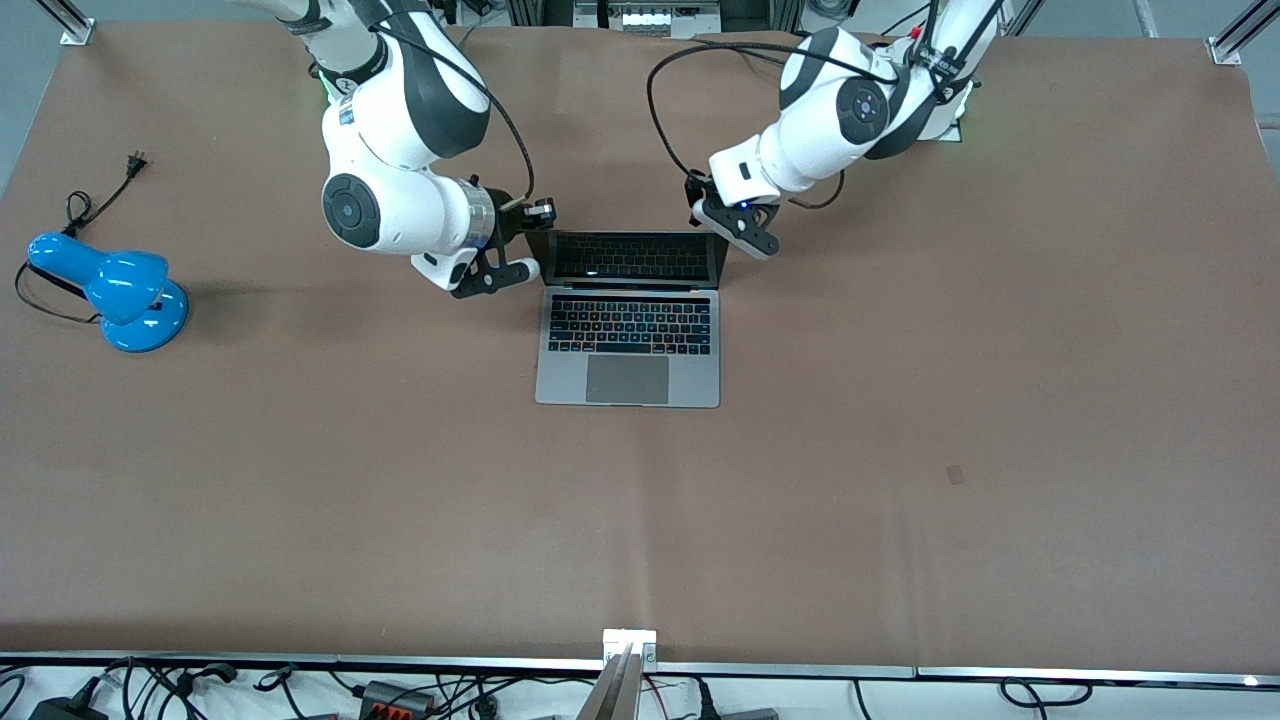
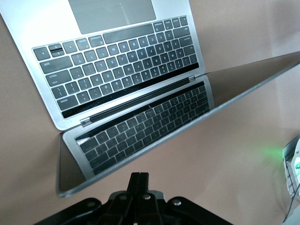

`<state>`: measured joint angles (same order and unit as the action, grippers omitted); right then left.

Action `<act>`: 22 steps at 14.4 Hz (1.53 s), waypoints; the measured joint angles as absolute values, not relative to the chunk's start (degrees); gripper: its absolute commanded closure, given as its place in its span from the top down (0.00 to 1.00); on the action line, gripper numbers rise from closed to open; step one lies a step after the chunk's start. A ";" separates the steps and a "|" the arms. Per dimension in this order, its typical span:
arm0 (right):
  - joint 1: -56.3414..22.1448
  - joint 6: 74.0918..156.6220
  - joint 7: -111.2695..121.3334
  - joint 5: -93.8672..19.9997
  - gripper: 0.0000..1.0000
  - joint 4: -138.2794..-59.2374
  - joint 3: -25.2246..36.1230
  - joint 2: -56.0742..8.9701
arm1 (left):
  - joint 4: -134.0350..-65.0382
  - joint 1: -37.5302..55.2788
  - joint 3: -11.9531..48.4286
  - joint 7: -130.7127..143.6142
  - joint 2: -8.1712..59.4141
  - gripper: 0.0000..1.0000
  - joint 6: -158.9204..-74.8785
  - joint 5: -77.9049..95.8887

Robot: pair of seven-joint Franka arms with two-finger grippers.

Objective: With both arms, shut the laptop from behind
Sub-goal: 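Push the laptop screen down with the right gripper while the left gripper pushes, then press the lid flat onto the keyboard with both grippers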

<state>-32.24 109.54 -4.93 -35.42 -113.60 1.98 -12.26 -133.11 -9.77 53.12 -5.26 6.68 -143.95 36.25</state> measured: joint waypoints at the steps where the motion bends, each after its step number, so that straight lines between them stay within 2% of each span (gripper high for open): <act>1: -32.08 109.54 -4.93 -35.42 0.00 -112.66 2.14 -12.99 | -133.03 -9.83 53.13 -5.48 6.93 0.01 -144.34 36.25; 8: -30.86 109.58 -5.00 -35.40 0.00 -105.38 2.39 -18.77 | -132.13 -9.78 51.81 -10.34 13.74 0.01 -154.68 36.25; 15: -28.66 109.87 -5.06 -33.27 0.00 -97.34 3.09 -27.28 | -125.09 -9.77 46.72 -15.47 23.38 0.01 -155.31 36.25; 22: -29.05 116.66 -5.69 -32.91 0.00 -91.88 3.06 -36.69 | -118.97 -9.15 43.25 -17.53 31.40 0.01 -155.33 36.25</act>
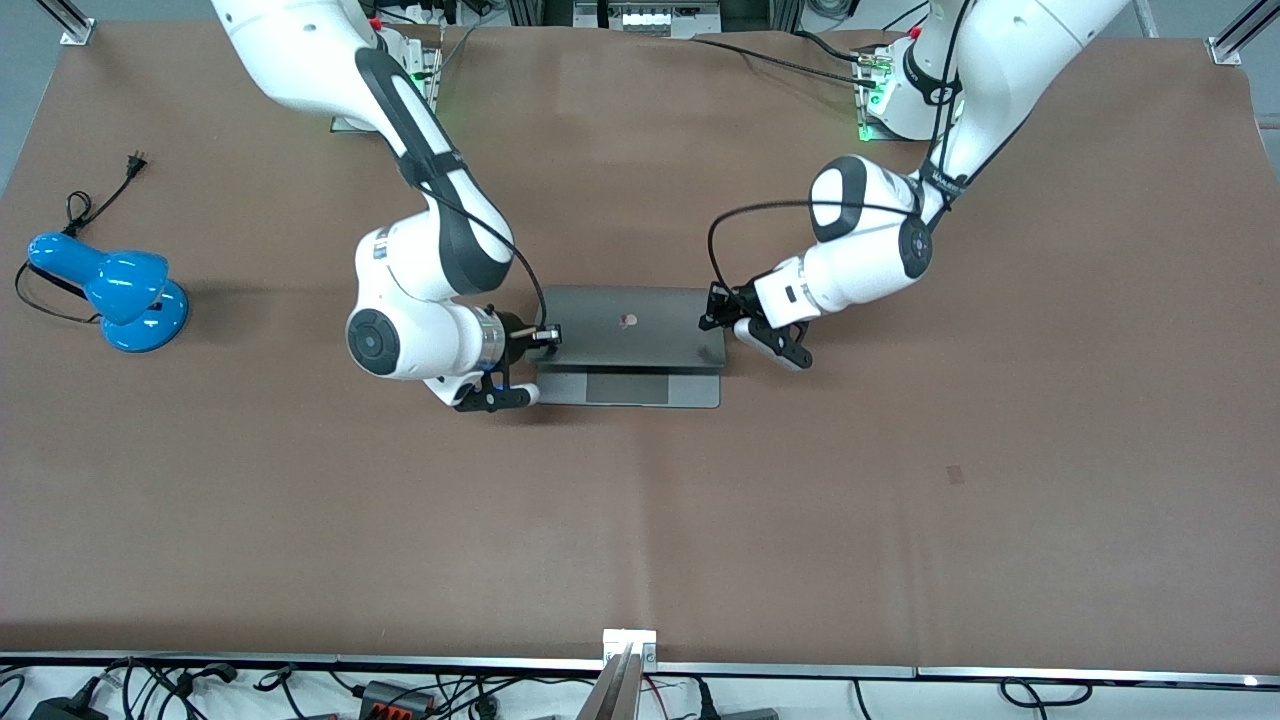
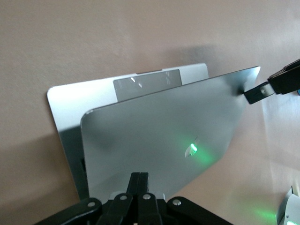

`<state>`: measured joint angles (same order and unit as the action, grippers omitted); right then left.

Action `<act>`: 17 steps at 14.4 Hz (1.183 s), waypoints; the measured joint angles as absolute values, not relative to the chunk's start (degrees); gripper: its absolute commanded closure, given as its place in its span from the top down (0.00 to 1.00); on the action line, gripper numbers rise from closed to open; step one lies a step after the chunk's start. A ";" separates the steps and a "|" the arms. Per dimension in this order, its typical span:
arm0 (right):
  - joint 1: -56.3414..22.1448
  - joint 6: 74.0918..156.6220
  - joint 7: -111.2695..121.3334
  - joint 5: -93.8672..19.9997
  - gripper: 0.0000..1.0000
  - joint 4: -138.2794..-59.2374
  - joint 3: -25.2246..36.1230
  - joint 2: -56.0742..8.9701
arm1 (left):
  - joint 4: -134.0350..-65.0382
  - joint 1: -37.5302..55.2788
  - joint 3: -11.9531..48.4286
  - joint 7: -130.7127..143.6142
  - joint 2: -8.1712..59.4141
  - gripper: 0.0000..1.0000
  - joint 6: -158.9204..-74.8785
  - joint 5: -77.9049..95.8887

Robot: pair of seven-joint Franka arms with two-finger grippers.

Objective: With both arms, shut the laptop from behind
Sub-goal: 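Press the lid flat onto the keyboard with both grippers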

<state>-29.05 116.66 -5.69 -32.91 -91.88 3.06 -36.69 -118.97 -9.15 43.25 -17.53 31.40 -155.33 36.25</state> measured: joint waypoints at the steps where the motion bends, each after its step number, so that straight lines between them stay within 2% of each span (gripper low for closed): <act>1: -29.16 117.75 -5.69 -32.88 0.00 -91.56 3.05 -37.69 | -117.96 -8.29 41.99 -17.73 32.42 0.01 -155.33 36.25; 7: -29.52 122.81 -5.70 -31.18 0.00 -90.94 3.02 -41.73 | -110.53 -0.51 33.80 -18.06 38.32 0.01 -155.45 36.25; 13: -30.31 124.75 -5.83 -30.46 0.00 -89.77 3.02 -44.13 | -106.39 1.27 32.49 -18.38 44.43 0.01 -156.46 36.25; 17: -30.41 124.92 -5.85 -30.38 0.00 -89.77 3.02 -44.15 | -104.82 3.82 30.32 -18.45 45.22 0.01 -156.51 36.25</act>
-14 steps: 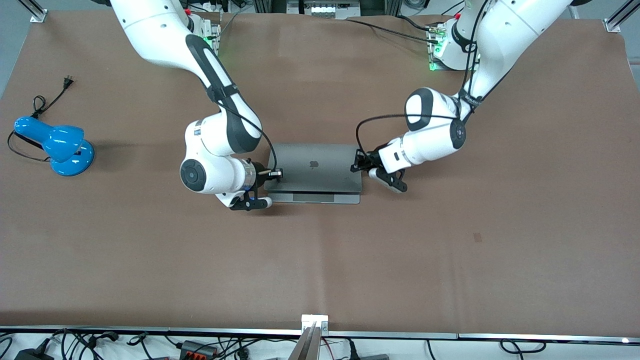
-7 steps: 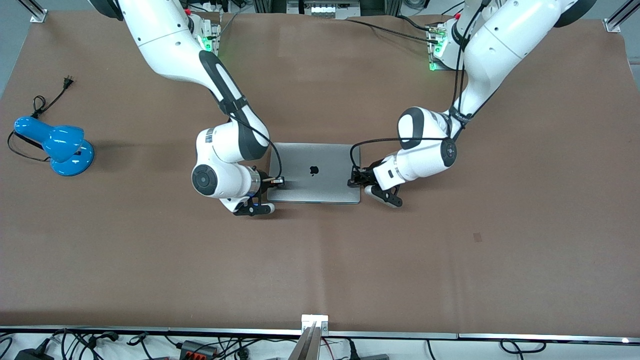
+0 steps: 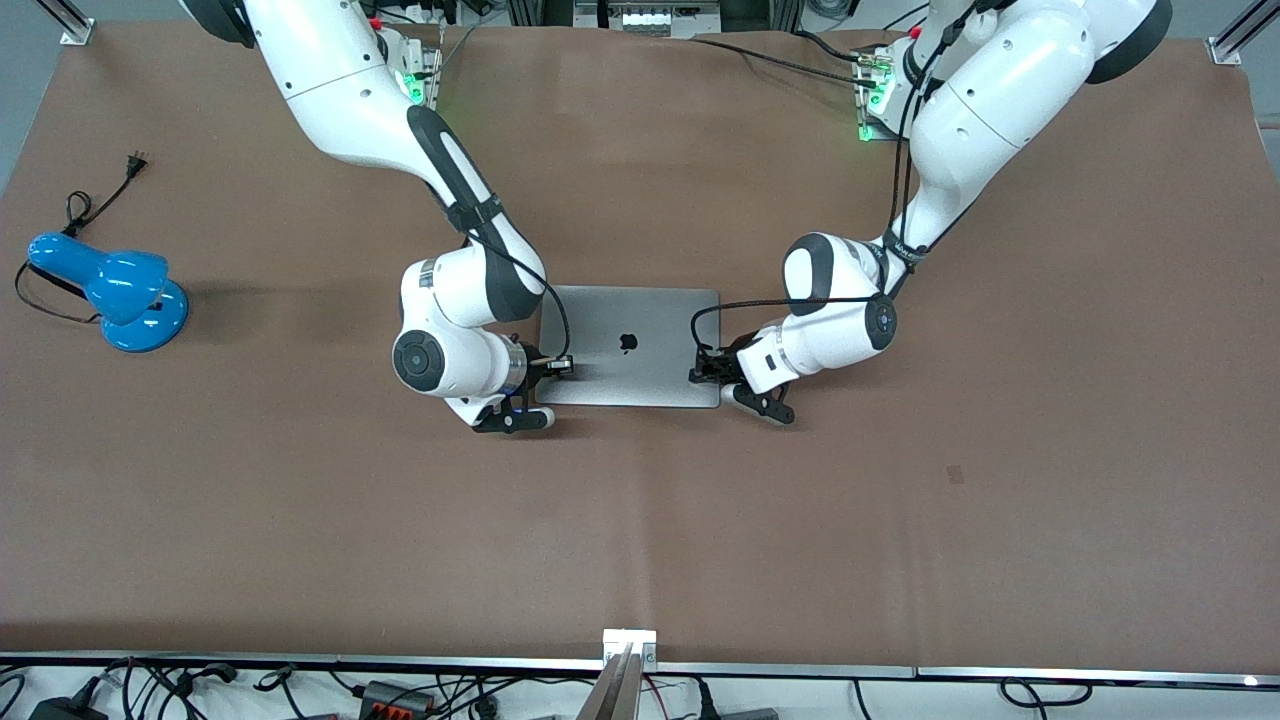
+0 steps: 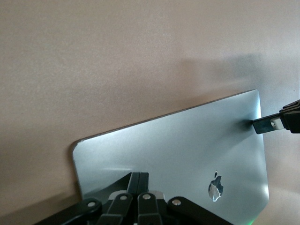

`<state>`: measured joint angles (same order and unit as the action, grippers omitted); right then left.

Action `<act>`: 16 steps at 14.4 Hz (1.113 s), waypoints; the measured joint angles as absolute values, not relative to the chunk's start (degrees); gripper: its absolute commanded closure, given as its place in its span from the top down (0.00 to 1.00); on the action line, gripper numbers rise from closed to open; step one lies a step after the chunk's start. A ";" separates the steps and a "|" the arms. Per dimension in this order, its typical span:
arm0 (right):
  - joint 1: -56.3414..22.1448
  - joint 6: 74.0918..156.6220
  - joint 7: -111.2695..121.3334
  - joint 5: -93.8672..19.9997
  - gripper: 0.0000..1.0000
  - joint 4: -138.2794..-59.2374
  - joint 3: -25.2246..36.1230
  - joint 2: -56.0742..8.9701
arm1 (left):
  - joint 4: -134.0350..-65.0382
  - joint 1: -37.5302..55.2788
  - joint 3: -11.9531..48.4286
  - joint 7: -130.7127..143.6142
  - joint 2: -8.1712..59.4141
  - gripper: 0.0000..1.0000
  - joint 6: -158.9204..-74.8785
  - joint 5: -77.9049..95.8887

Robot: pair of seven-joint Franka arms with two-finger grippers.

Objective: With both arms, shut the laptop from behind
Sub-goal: 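Press the lid flat onto the keyboard with both grippers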

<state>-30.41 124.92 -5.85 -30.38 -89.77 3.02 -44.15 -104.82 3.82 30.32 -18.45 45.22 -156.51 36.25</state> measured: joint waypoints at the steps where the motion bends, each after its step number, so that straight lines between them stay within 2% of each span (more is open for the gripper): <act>1: -30.42 124.94 -5.85 -30.38 0.00 -89.77 3.02 -44.14 | -104.64 4.13 30.09 -18.45 45.22 0.01 -156.51 36.25; 7: -30.76 125.54 -5.85 -30.38 0.00 -89.10 3.01 -44.45 | -103.89 4.16 29.07 -18.45 44.32 0.01 -154.52 36.25; 10: -30.90 125.77 -5.85 -30.17 0.00 -88.53 3.05 -44.48 | -102.22 3.88 27.21 -18.45 41.47 0.01 -147.48 36.25; 13: -30.93 125.25 -5.91 -28.98 0.00 -87.33 4.35 -43.39 | -100.65 3.73 23.71 -18.45 37.06 0.01 -136.54 36.25; 16: -30.85 120.74 -5.91 -25.72 0.00 -86.91 7.83 -39.86 | -99.48 3.56 19.41 -18.51 32.62 0.01 -124.97 33.84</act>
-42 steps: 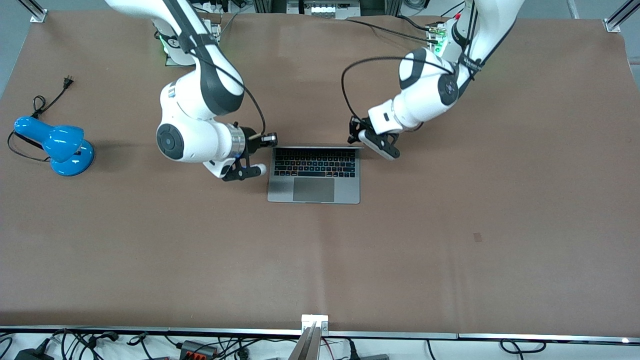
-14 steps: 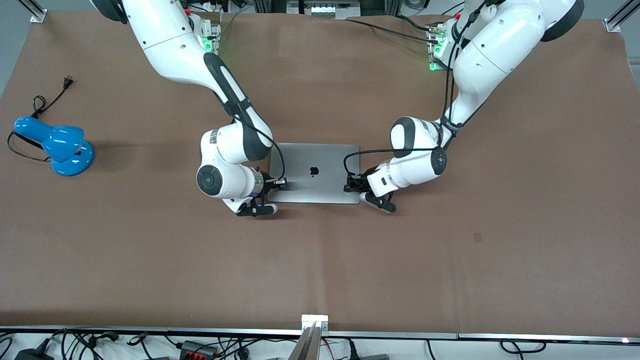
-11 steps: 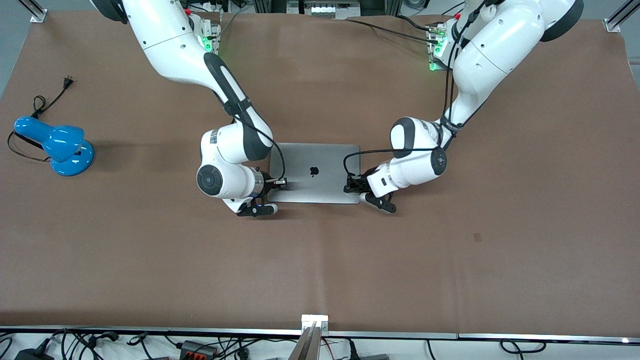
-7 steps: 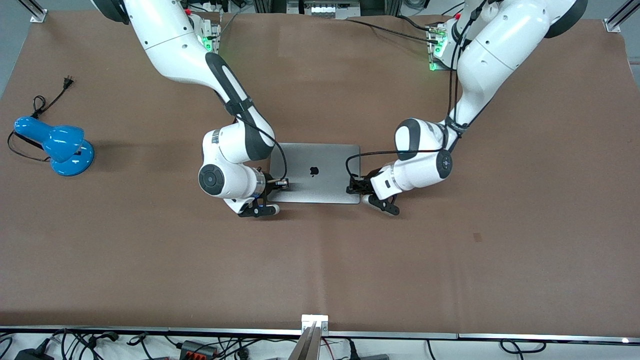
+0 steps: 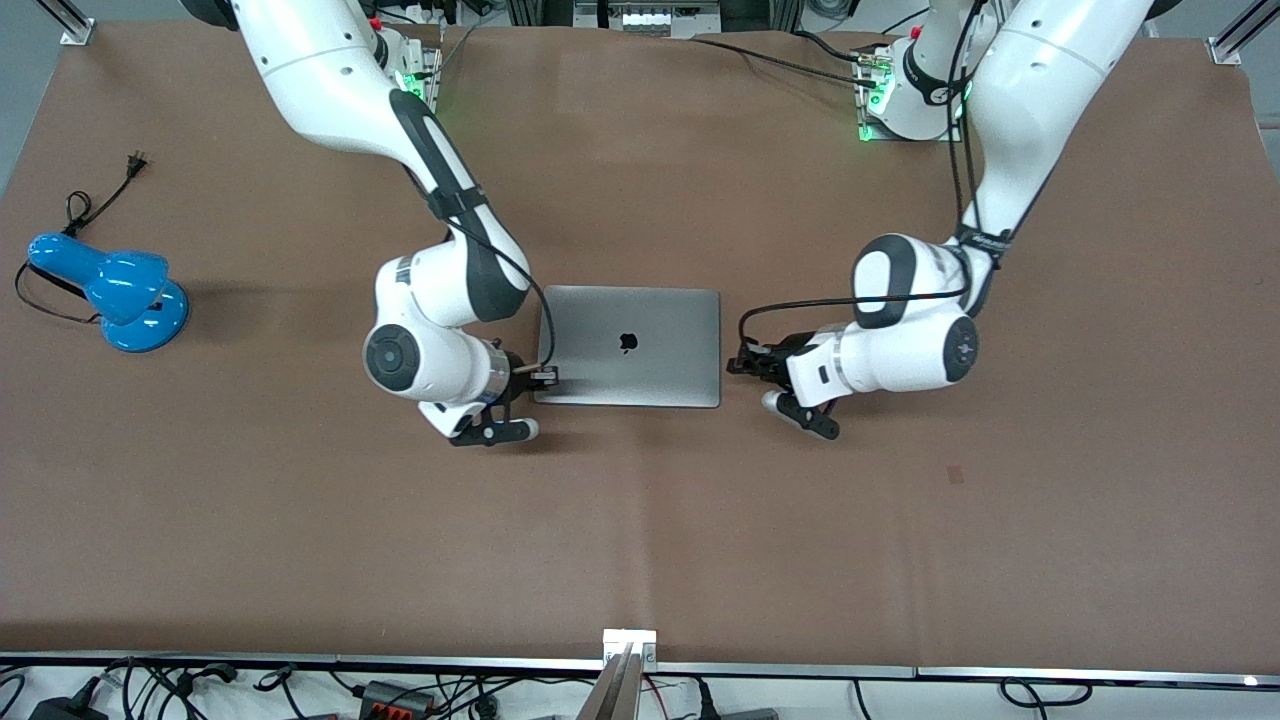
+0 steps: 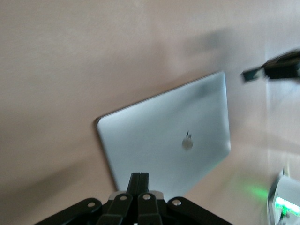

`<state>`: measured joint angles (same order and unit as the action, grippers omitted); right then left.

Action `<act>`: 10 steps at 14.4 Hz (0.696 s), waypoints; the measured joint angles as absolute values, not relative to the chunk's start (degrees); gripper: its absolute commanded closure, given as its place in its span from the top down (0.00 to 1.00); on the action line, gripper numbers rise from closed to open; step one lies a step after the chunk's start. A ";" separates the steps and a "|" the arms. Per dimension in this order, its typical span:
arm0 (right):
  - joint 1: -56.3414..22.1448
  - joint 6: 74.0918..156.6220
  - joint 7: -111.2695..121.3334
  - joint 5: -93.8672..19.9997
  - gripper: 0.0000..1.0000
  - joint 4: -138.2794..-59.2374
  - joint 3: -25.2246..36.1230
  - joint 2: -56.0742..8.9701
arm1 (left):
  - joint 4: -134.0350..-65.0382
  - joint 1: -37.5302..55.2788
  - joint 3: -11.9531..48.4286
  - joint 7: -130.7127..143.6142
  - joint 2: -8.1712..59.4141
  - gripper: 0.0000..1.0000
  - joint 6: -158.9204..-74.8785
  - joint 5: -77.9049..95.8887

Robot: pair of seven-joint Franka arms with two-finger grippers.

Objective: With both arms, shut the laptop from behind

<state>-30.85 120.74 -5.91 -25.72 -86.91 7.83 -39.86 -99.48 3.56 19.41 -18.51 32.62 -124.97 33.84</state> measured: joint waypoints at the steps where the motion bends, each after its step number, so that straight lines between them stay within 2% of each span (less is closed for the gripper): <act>1: -30.82 118.93 -5.91 -24.08 0.00 -86.88 8.94 -38.45 | -98.68 3.44 18.46 -18.46 31.42 0.01 -121.40 30.87; 8: -30.75 106.61 -5.94 -17.28 0.00 -86.88 14.49 -32.80 | -84.56 3.13 16.72 -8.95 28.87 0.01 -95.46 9.46; 9: -30.74 104.73 -5.94 -16.03 0.12 -86.86 15.40 -31.70 | -83.05 3.17 16.73 -6.45 28.52 0.01 -93.37 7.10; 10: -30.71 103.06 -5.94 -14.63 0.36 -86.86 16.28 -30.47 | -82.13 3.23 16.77 -4.37 27.93 0.02 -92.24 4.76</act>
<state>-30.71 103.06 -5.94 -14.63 -86.86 16.28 -30.47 -82.13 3.23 16.77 -4.37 27.93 -92.24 4.76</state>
